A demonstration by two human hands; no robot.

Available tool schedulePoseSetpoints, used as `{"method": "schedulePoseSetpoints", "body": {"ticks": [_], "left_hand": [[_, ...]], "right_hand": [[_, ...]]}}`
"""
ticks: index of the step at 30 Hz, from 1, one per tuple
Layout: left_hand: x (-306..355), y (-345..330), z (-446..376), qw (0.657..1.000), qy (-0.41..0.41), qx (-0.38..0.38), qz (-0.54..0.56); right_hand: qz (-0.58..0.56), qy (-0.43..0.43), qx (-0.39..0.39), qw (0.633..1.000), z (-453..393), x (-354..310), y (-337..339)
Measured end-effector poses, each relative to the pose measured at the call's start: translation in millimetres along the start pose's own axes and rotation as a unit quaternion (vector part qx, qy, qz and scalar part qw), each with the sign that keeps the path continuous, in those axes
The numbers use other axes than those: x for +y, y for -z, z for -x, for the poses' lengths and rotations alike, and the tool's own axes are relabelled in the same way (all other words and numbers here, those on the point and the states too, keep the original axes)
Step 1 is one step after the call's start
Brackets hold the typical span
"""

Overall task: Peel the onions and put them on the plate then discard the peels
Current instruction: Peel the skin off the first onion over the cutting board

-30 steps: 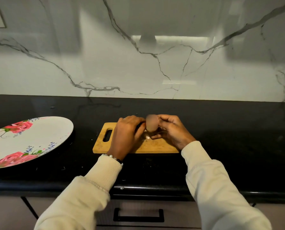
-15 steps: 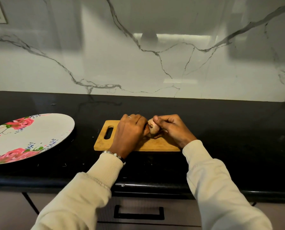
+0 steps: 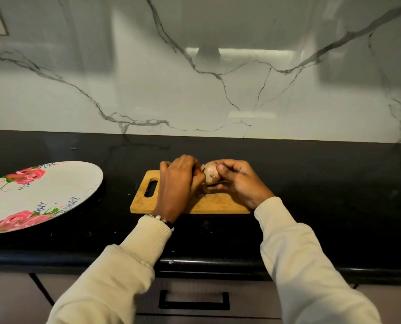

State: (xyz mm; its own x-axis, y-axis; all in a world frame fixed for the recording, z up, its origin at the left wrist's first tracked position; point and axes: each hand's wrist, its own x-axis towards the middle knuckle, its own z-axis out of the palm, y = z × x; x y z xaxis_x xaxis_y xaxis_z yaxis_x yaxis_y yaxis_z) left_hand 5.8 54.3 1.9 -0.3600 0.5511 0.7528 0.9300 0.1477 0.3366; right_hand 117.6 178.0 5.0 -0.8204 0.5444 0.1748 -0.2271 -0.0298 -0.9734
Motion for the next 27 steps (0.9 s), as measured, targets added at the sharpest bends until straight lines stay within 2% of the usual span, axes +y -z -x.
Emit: {"method": "schedulePoseSetpoints", "body": {"ticks": [7, 19, 24, 27], "left_hand": [[-1.7, 2.8, 1.2, 0.998, 0.036, 0.023, 0.048], [-6.5, -0.2, 1.3, 1.0, -0.024, 0.007, -0.013], [-7.1, -3.0, 0.3, 0.999, 0.001, -0.032, -0.016], [-8.8, -6.2, 1.6, 1.0, -0.008, -0.026, 0.007]], "right_hand": [[-0.078, 0.026, 0.076, 0.994, -1.0, -7.8, 4.4], [-0.042, 0.019, 0.054, 0.997, -1.0, -6.4, 5.2], [-0.037, -0.003, 0.004, 0.999, 3.9, -6.7, 2.3], [-0.026, 0.0, -0.008, 1.0, 4.9, -6.0, 2.7]]}}
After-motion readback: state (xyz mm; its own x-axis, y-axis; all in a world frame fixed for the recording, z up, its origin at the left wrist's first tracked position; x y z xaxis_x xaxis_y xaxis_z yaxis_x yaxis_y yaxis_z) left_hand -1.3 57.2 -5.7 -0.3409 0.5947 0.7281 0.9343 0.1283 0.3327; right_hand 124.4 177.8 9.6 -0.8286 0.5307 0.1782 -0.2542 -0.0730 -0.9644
